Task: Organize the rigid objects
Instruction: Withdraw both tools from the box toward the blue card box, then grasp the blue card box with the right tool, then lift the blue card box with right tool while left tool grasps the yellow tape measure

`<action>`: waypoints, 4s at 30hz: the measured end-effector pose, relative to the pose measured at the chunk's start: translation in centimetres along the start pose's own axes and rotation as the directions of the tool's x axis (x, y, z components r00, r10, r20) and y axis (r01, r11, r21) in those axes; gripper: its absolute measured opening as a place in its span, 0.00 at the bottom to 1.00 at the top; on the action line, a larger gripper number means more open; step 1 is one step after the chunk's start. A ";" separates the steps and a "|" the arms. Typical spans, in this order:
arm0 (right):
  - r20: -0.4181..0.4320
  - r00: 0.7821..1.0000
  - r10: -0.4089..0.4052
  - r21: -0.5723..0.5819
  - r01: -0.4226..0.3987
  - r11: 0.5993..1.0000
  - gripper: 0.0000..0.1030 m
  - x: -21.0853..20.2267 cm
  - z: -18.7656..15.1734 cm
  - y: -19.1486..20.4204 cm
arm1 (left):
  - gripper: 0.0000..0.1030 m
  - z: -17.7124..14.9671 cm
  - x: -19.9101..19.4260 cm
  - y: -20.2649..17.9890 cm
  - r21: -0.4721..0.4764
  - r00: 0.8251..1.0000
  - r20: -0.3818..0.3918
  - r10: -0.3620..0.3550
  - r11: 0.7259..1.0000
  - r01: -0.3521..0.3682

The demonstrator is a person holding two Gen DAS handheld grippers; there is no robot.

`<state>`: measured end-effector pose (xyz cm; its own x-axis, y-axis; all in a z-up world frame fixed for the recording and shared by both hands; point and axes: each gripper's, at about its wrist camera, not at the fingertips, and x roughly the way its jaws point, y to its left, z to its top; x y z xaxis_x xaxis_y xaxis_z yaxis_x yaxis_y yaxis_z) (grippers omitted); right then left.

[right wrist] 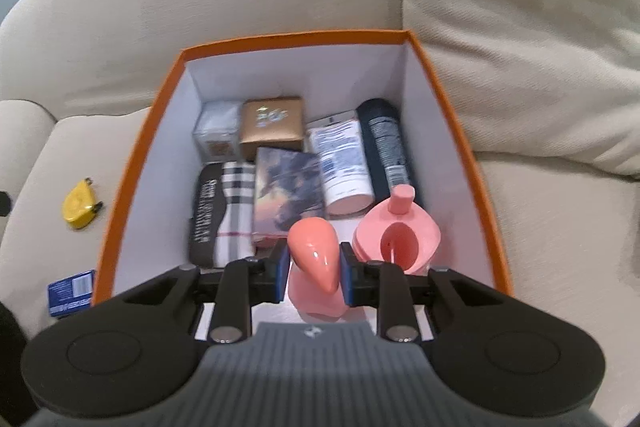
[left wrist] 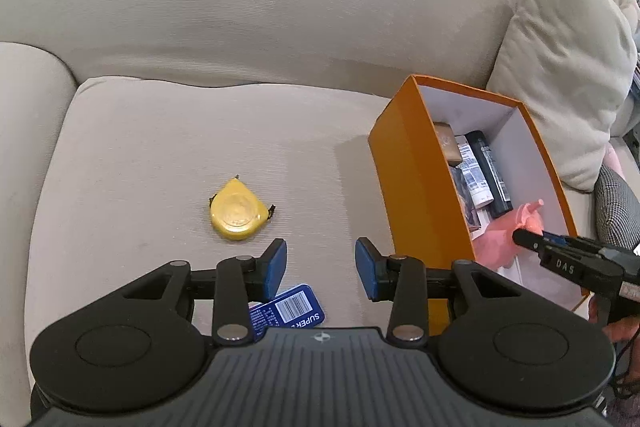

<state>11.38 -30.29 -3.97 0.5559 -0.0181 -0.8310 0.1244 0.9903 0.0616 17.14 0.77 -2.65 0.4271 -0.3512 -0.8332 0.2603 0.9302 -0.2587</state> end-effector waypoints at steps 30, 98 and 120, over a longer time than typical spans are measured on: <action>0.078 0.961 0.266 -0.071 -0.261 0.963 0.40 -7.1 0.4 11.2 | 0.45 -5.9 -4.8 4.7 0.059 0.999 0.049 0.001 0.998 -0.004; -0.285 0.933 0.218 -0.369 -0.317 0.874 0.14 6.9 1.4 21.6 | 0.52 -5.7 2.3 6.5 0.374 0.995 0.048 0.083 0.922 -0.095; -0.318 0.914 0.251 -0.174 -0.317 0.932 0.13 11.6 4.8 19.4 | 0.69 -0.6 12.0 4.2 0.660 0.998 -0.036 0.047 0.751 -0.011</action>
<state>24.14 -11.95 -9.75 0.2786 0.2761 -0.9199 -0.2033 0.9530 0.2245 22.87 0.54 -14.00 0.4072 -0.3033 -0.8615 0.7625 0.6321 0.1379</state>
